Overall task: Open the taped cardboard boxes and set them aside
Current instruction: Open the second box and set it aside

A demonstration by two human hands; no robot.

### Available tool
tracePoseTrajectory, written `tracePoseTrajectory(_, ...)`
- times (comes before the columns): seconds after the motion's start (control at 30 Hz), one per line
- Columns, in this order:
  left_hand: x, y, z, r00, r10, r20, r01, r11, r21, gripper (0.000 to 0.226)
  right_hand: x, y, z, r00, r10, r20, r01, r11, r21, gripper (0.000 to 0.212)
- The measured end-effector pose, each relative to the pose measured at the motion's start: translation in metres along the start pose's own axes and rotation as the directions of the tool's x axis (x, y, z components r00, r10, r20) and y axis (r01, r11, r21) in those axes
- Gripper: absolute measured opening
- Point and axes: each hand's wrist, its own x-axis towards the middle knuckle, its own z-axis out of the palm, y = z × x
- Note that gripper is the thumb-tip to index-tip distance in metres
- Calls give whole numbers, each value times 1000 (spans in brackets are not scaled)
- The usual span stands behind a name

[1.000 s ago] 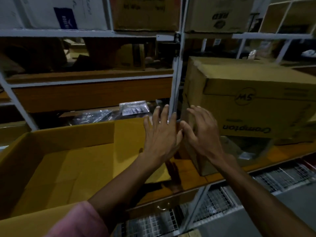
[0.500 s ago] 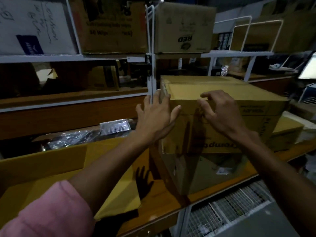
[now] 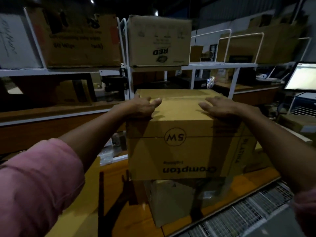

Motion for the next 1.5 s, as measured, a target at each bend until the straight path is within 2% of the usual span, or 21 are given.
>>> tracePoseTrajectory(0.07, 21, 6, 6, 998, -57, 15, 56, 998, 17, 83, 18, 15, -2, 998, 23, 58, -22, 1000, -14, 102)
tracePoseTrajectory(0.13, 40, 6, 11, 994, -107, 35, 105, 993, 55, 84, 34, 30, -6, 995, 47, 89, -45, 999, -23, 94)
tracePoseTrajectory(0.33, 84, -7, 5, 982, -153, 107, 142, 984, 103, 98, 89, 75, -14, 987, 22, 161, -21, 1000, -7, 133)
tracePoseTrajectory(0.4, 84, -10, 3, 985, -141, 104, 131, 987, 91, 96, 97, 78, -12, 988, -19, 153, 16, 1000, 16, 130)
tracePoseTrajectory(0.53, 70, -4, 6, 993, -108, 46, 106, 994, 38, 91, 82, 74, -12, 993, -57, 104, 48, 995, 88, 109)
tracePoseTrajectory(0.67, 40, 6, -4, 997, -37, -73, 33, 998, -53, 95, 44, 80, -19, 997, -83, -11, 83, 977, 195, 104)
tracePoseTrajectory(0.73, 19, 11, -12, 989, 11, -149, -17, 999, -45, 99, 20, 79, -27, 992, -79, -100, 101, 968, 229, 97)
tracePoseTrajectory(0.87, -16, 8, -18, 943, 54, -329, -53, 999, 10, 101, -18, 80, -31, 954, -67, -292, 129, 971, 200, 103)
tracePoseTrajectory(0.97, -42, -4, -18, 870, 125, -477, -105, 992, 68, 102, -40, 76, -20, 879, -98, -467, 222, 950, 218, 95)
tracePoseTrajectory(1.13, -66, -25, -22, 709, 196, -677, -146, 981, 131, 109, -61, 51, -18, 692, -95, -716, 393, 881, 263, 87)
tracePoseTrajectory(1.23, -77, -39, -8, 660, 266, -703, -230, 962, 148, 109, -61, 42, -7, 657, -103, -747, 467, 834, 296, 88)
tracePoseTrajectory(1.3, -83, -49, 17, 685, 275, -674, -262, 957, 124, 112, -63, 39, 21, 653, -105, -750, 491, 812, 314, 92)
tracePoseTrajectory(1.4, -95, -65, 64, 746, 223, -627, -238, 969, 62, 122, -76, 38, 77, 669, -98, -737, 489, 805, 336, 94)
tracePoseTrajectory(1.5, -108, -82, 93, 715, 244, -655, -256, 963, 80, 129, -90, 34, 103, 611, -100, -786, 520, 799, 302, 91)
